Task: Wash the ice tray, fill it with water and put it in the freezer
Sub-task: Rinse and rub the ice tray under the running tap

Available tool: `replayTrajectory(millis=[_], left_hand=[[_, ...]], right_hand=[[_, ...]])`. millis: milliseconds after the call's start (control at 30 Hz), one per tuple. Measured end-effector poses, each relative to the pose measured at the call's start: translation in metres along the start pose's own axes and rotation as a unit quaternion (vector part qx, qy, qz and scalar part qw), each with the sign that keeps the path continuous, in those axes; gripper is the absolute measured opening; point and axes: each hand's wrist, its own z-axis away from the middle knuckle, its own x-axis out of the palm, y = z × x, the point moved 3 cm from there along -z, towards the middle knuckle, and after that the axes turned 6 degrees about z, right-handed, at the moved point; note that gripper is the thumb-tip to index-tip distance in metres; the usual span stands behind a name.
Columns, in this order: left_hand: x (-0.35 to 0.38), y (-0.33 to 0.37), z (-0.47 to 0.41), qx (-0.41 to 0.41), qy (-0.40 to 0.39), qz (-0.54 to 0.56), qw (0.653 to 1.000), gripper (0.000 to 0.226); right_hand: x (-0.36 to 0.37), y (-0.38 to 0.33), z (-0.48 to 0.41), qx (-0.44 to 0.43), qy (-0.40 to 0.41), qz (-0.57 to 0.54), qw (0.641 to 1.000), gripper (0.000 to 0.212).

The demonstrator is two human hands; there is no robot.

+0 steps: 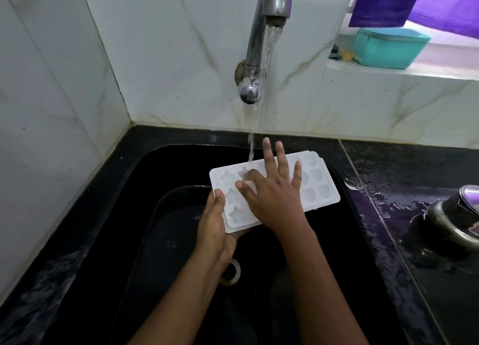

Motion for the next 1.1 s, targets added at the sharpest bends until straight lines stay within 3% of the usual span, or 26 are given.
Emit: replayTrajectory(millis=[67, 267, 433, 667, 833, 1100], left_hand=[[0.001, 0.0, 0.0, -0.005, -0.006, -0.006, 1.0, 0.036], [0.001, 0.003, 0.0, 0.023, -0.01, -0.003, 1.0, 0.036], [0.001, 0.005, -0.001, 0.016, -0.008, -0.004, 1.0, 0.036], [0.001, 0.004, 0.001, 0.017, -0.018, -0.01, 1.0, 0.037], [0.001, 0.003, -0.001, 0.015, -0.012, -0.01, 1.0, 0.036], [-0.003, 0.004, -0.002, 0.007, -0.009, -0.007, 1.0, 0.035]], right_hand=[[0.002, -0.01, 0.002, -0.003, 0.037, 0.014, 0.999, 0.068], [-0.003, -0.005, -0.003, -0.028, 0.017, -0.001, 0.999, 0.076], [0.002, -0.007, 0.002, -0.01, 0.085, 0.016, 0.996, 0.059], [0.0, 0.008, -0.003, -0.035, 0.013, -0.028, 0.999, 0.069], [0.0, 0.004, 0.001, -0.017, 0.069, -0.002, 0.997, 0.063], [0.004, 0.002, -0.001, -0.014, 0.01, -0.019, 1.0, 0.072]])
